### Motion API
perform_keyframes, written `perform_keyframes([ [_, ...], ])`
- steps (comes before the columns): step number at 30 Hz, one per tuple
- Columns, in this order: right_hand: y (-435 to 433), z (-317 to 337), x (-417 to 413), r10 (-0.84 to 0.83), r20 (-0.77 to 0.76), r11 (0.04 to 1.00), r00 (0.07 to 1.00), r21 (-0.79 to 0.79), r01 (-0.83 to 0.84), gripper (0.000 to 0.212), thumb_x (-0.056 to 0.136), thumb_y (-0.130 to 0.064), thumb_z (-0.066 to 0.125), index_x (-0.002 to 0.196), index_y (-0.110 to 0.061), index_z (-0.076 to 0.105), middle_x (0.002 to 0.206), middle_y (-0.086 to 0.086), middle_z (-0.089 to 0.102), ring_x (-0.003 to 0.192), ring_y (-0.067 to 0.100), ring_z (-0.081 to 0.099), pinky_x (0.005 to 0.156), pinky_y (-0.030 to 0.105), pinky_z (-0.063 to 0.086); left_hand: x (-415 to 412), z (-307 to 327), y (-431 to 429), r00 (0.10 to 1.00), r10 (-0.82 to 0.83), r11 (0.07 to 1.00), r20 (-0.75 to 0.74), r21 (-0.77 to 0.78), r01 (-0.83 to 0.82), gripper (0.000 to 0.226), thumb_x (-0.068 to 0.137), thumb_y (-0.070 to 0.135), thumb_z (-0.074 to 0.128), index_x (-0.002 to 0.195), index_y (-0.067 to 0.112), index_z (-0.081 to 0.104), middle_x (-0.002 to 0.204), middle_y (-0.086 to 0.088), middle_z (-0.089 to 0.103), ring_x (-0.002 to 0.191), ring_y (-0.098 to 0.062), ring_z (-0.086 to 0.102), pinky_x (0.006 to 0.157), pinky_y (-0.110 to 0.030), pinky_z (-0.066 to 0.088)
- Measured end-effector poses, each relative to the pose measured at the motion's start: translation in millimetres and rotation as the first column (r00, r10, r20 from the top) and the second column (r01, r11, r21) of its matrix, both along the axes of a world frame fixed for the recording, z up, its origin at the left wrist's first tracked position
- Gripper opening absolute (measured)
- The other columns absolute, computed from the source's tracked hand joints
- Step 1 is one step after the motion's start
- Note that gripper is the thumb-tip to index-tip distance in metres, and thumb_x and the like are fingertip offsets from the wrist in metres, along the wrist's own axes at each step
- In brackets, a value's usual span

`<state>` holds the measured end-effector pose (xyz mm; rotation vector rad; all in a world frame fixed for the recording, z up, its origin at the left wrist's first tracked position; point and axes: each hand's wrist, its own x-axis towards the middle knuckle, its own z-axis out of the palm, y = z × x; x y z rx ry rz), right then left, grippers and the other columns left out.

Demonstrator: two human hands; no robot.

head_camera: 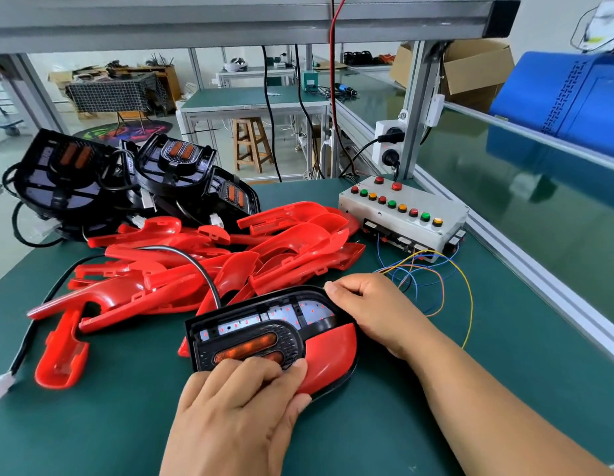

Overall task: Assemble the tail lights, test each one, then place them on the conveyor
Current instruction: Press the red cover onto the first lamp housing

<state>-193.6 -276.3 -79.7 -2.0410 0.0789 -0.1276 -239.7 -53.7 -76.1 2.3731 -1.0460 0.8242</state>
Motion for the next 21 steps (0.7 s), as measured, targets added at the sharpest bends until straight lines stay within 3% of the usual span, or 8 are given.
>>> perform_keyframes([
  [6,-2,-2,1,0.017,0.005,0.997,1.000,-0.069,-0.016,0.043,0.098,-0.038,0.053,0.089,0.002,0.065,0.074,-0.001,0.051,0.070,0.008,0.043,0.073,0.037,0.045,-2,0,-2,0.999,0.030,0.998,-0.039,0.060,-0.028,0.034,0.079,0.043,0.051,0.091,0.030,0.079,0.074,0.013,0.065,0.078,-0.006,0.049,0.064,-0.024,0.034],
  [11,-4,-3,-1,0.004,-0.017,0.996,1.000,-0.086,-0.006,0.038,0.098,-0.039,0.053,0.092,-0.005,0.068,0.084,0.018,0.067,0.072,0.009,0.048,0.081,0.044,0.049,-1,-2,2,0.997,0.073,0.997,-0.037,0.019,-0.072,0.036,0.077,0.036,0.049,0.094,0.025,0.079,0.086,0.012,0.053,0.076,-0.014,0.044,0.061,-0.028,0.045],
  [13,-6,-1,-4,0.053,-0.036,0.998,0.998,-0.040,-0.054,0.024,0.096,-0.037,0.057,0.091,-0.019,0.072,0.085,0.004,0.072,0.075,0.005,0.057,0.083,0.041,0.050,1,-1,6,0.992,0.110,0.993,-0.066,-0.023,-0.112,0.038,0.076,0.034,0.049,0.096,0.025,0.079,0.090,0.010,0.044,0.076,-0.017,0.041,0.057,-0.035,0.049],
  [15,-8,2,-6,0.177,-0.072,0.984,0.982,0.030,-0.175,0.018,0.090,-0.043,0.064,0.099,-0.029,0.071,0.098,-0.008,0.074,0.089,0.003,0.065,0.092,0.037,0.052,4,-1,9,0.990,0.122,0.992,-0.073,-0.031,-0.124,0.037,0.077,0.035,0.049,0.097,0.026,0.079,0.090,0.010,0.043,0.075,-0.017,0.041,0.054,-0.039,0.050],
  [18,-11,7,-11,0.380,-0.119,0.924,0.917,0.098,-0.370,0.057,0.071,-0.055,0.076,0.122,-0.038,0.057,0.122,-0.016,0.066,0.114,0.004,0.061,0.101,0.032,0.048,6,-1,13,0.994,0.095,0.995,-0.063,-0.033,-0.097,0.036,0.078,0.035,0.051,0.099,0.026,0.079,0.089,0.011,0.044,0.076,-0.016,0.042,0.055,-0.039,0.051],
  [21,-8,9,-14,0.479,-0.110,0.878,0.871,0.042,-0.478,0.079,0.070,-0.047,0.081,0.138,-0.048,0.041,0.136,-0.021,0.055,0.126,0.001,0.052,0.106,0.033,0.043,9,1,16,0.997,0.058,0.997,-0.043,-0.048,-0.060,0.032,0.081,0.033,0.054,0.098,0.025,0.079,0.085,0.009,0.055,0.077,-0.015,0.046,0.057,-0.040,0.054],
])
